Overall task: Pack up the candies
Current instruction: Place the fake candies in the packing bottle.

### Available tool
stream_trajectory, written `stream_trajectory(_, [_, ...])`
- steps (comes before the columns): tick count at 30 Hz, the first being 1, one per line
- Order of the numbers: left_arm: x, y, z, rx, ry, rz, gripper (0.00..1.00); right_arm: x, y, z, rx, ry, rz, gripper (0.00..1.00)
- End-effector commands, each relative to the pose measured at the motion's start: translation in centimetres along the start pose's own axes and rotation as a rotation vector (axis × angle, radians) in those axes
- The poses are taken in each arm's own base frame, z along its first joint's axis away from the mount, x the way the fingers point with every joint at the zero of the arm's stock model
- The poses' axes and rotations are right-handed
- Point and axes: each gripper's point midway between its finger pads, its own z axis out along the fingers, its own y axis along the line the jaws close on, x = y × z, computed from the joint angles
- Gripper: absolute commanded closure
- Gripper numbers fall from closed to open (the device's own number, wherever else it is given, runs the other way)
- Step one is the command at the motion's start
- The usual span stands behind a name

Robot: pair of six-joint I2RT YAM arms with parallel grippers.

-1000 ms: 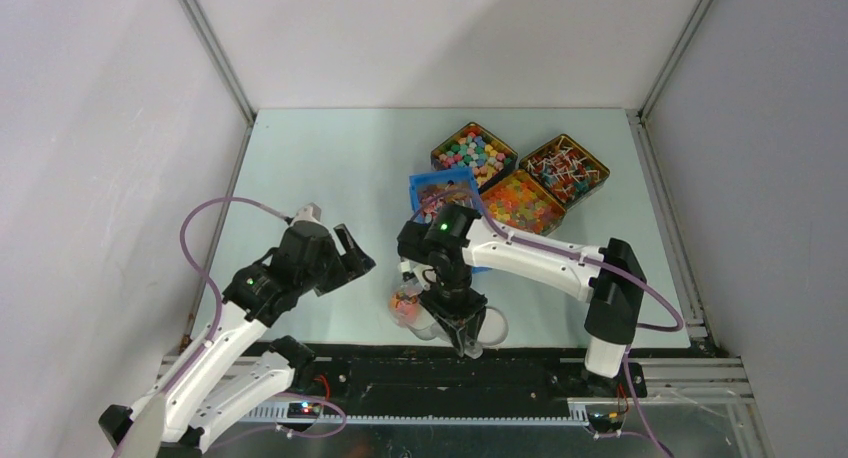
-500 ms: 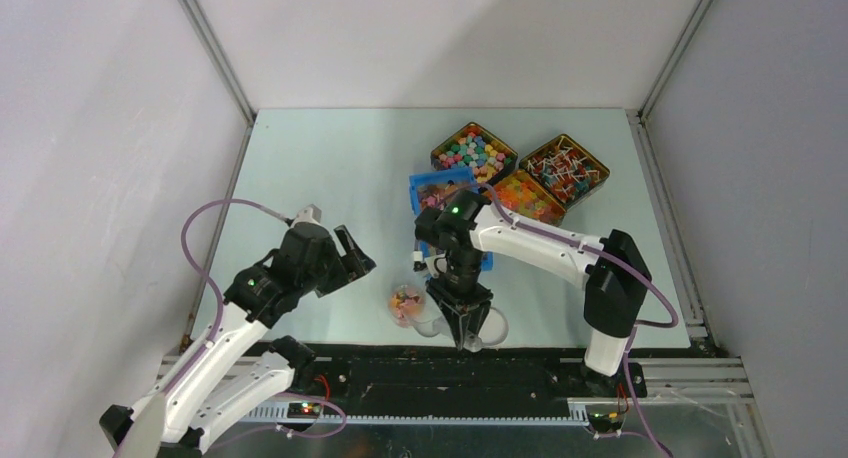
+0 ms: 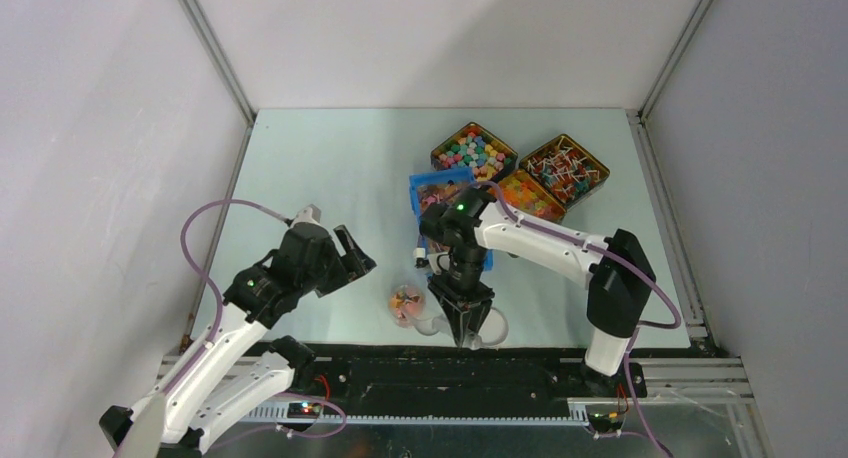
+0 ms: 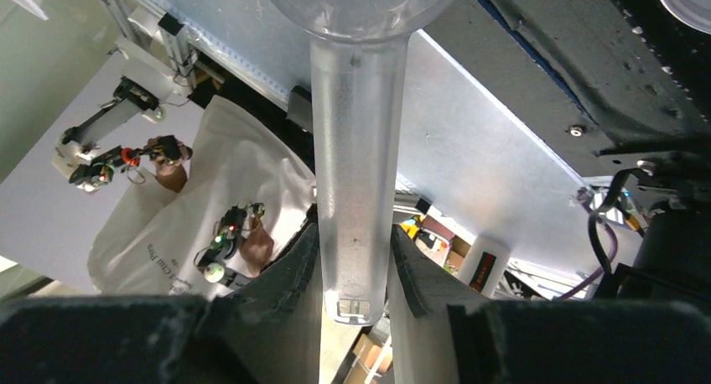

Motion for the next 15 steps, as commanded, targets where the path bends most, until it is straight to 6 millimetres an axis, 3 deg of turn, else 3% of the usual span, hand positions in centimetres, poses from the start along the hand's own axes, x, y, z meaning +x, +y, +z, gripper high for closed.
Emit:
stream_trajectory(1, [-0.7, -0.9, 0.0, 0.034, -0.022, -0.010, 0.19, 0.4, 0.4, -1.8, 0.042, -0.116, -0.100, 1.00])
stream_trajectory(5, [-0.6, -1.1, 0.1, 0.037, -0.013, -0.003, 0.19, -0.5, -1.5, -3.5, 0.178, -0.243, -0.144, 1.00])
stream_trajectory(8, [-0.7, -1.4, 0.2, 0.049, -0.008, 0.006, 0.19, -1.3, -4.0, -5.2, 0.306, -0.331, -0.126, 1.00])
stream_trajectory(15, [-0.8, -1.7, 0.5, 0.034, 0.014, 0.059, 0.18, -1.3, -8.2, -8.1, 0.467, -0.435, -0.016, 1.00])
